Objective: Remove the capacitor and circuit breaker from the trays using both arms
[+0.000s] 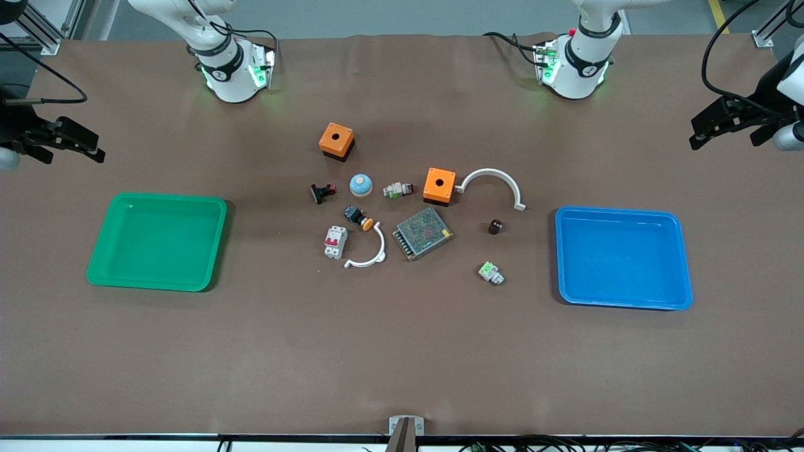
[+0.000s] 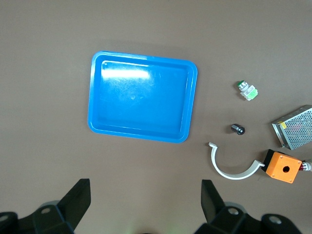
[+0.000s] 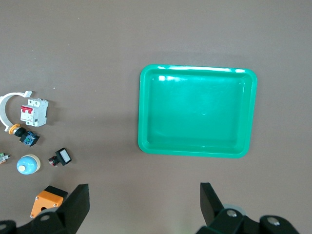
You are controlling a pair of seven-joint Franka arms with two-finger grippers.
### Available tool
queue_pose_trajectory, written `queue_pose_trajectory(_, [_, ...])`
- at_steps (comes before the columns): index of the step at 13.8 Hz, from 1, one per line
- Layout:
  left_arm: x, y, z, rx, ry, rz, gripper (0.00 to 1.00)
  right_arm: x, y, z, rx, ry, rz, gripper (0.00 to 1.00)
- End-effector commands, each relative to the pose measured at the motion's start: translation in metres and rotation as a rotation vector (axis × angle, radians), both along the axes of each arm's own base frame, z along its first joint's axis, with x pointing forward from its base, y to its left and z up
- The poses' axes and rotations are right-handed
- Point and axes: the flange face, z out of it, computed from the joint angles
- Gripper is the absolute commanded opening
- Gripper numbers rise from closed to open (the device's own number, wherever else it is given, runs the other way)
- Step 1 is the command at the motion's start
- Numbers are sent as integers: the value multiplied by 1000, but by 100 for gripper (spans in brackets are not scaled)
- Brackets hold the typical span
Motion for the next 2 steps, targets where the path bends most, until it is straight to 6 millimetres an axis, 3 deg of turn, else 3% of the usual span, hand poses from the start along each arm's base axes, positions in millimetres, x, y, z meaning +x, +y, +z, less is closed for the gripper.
queue_pose_trajectory(1, [4, 1, 3, -5, -8, -3, 100, -9, -1, 3, -10, -8, -3, 100])
queue_pose_trajectory(2, [4, 1, 3, -5, -10, -3, 100, -9, -1, 3, -10, -4, -15, 100])
